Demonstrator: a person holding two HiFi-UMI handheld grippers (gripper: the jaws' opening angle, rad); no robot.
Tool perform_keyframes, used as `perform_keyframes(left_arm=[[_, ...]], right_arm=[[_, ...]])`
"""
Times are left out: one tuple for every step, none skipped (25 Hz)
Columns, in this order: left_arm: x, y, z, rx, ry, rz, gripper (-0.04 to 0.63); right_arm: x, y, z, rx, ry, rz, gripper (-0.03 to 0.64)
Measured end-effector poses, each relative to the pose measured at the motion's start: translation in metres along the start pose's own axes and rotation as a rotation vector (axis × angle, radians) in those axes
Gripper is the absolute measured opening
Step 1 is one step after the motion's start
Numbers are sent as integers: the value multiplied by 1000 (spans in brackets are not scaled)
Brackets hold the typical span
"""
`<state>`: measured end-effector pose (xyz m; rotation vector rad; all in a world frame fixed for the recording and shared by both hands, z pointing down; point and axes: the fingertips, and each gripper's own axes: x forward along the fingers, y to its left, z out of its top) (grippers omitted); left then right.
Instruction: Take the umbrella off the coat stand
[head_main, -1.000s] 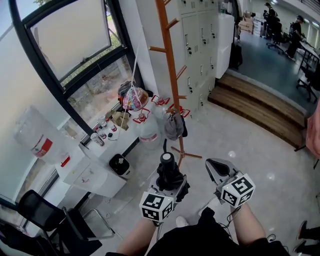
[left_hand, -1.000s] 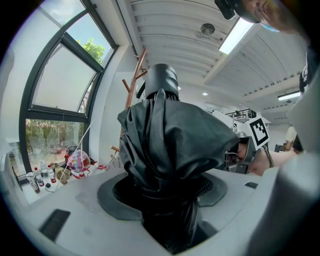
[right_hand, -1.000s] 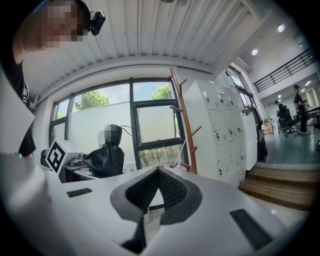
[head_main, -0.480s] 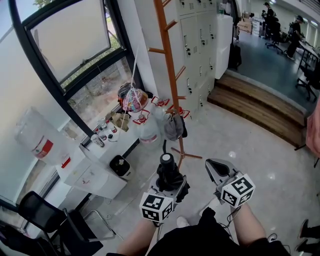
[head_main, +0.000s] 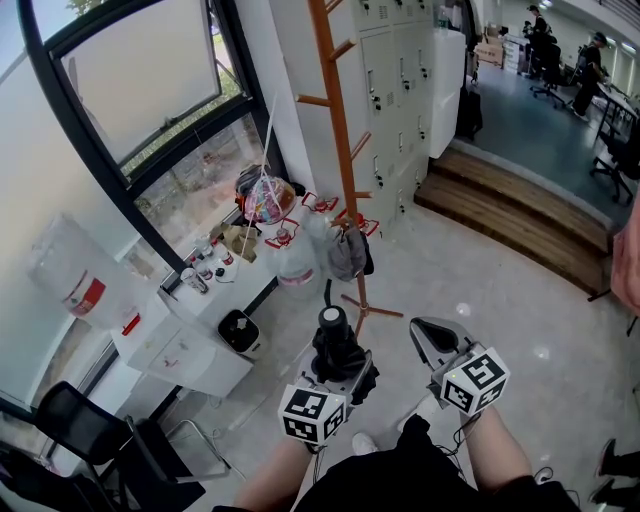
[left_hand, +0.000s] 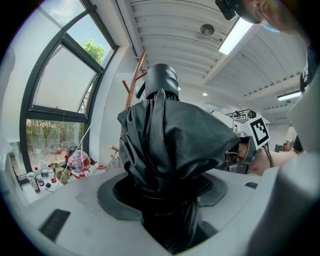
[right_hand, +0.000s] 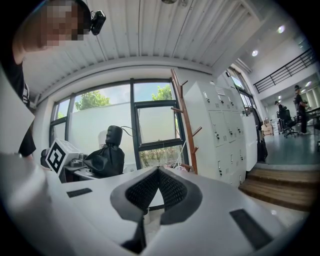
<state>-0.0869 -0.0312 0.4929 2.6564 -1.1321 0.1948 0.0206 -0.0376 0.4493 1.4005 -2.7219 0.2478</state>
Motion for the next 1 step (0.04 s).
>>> perform_keyframes(left_arm=[[0,0,0,-1,-2,1,264]], right_arm=[[0,0,0,-1,0,0,54]])
